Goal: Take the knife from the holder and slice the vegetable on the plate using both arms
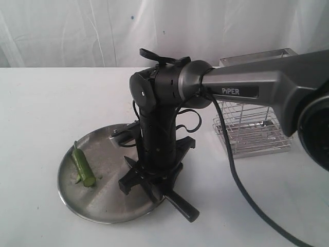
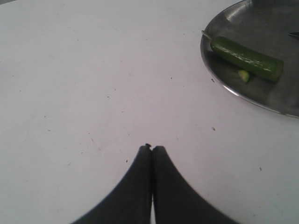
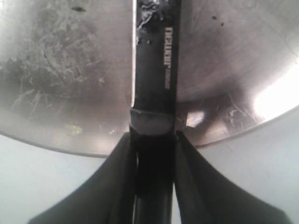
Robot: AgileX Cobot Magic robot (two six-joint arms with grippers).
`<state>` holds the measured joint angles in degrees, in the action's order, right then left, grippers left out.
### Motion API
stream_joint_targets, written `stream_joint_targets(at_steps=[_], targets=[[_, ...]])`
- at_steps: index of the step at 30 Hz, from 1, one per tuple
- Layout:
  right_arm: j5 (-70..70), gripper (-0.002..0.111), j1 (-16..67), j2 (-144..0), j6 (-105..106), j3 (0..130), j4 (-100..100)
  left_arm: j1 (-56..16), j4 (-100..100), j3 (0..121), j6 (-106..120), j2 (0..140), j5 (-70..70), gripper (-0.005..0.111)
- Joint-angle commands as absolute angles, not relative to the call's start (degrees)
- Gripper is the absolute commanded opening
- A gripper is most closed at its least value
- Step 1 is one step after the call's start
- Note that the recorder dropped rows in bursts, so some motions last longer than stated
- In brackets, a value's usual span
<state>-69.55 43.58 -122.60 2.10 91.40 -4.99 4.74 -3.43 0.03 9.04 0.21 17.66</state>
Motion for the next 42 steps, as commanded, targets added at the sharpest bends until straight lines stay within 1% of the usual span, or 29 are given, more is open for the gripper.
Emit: stream_joint_targets(at_steps=[1,5,7,31,42], targets=[[-70.0,0.021,43.3,-122.5,2.6,91.2,-5.1,4.5,-3.7,0.0,9.0,0.0,17.6,0.000],[-70.0,0.033,43.3,-122.5,2.6,91.2,-5.1,4.5,-3.7,0.0,9.0,0.0,17.6,0.000],[-70.0,0.037,43.3,-122.5,2.6,91.2,-5.1,4.5,-3.7,0.0,9.0,0.0,17.6,0.000],[-69.8,0.037,43.3,-121.6,2.6,91.3,-0.9,4.5,-3.7,0.0,9.0,0.0,17.6,0.000],[-61.7,0.035,43.3,-121.6,2.2,91.3,-0.4,4.5,-3.7,0.0,9.0,0.0,17.6,0.000]])
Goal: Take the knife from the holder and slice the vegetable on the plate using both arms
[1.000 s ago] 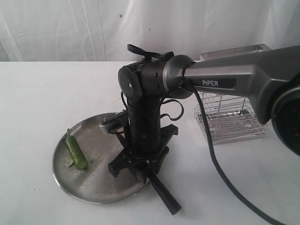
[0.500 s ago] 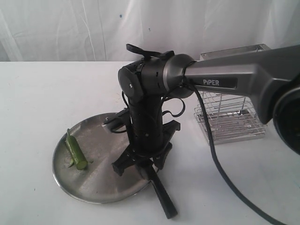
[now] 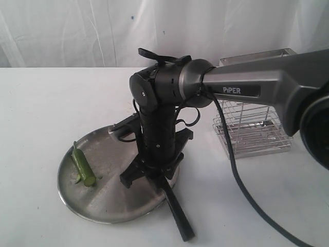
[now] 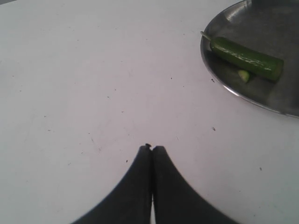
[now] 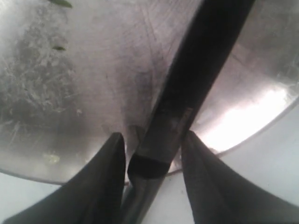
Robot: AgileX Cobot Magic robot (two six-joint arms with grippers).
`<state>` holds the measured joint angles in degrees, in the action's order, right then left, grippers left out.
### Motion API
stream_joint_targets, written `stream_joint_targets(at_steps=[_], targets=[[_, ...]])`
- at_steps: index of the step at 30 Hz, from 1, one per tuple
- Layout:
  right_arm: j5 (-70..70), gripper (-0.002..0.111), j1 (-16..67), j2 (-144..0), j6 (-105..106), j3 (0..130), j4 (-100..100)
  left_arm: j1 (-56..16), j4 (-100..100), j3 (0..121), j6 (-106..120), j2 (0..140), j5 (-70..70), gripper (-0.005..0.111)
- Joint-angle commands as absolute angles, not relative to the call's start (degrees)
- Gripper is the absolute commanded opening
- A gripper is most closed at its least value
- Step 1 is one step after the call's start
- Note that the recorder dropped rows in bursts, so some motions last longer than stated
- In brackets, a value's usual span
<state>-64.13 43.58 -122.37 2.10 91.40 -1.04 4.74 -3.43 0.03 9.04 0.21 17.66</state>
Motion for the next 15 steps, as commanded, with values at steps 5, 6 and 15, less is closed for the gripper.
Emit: stream_joint_targets(at_steps=[5,6,15], targets=[[-57.6,0.027,43.3,-121.6,2.2,91.3,-0.4,4.5,-3.7,0.0,9.0,0.0,17.6,0.000],[-56.6,0.027,43.3,-121.6,2.2,91.3,-0.4,4.5,-3.7,0.0,9.0,0.0,17.6,0.000],[-49.5,0.014,43.3,-121.6,0.5,91.3,0.0,4.5,-3.7,0.0,9.0,0.0,17.6,0.000]])
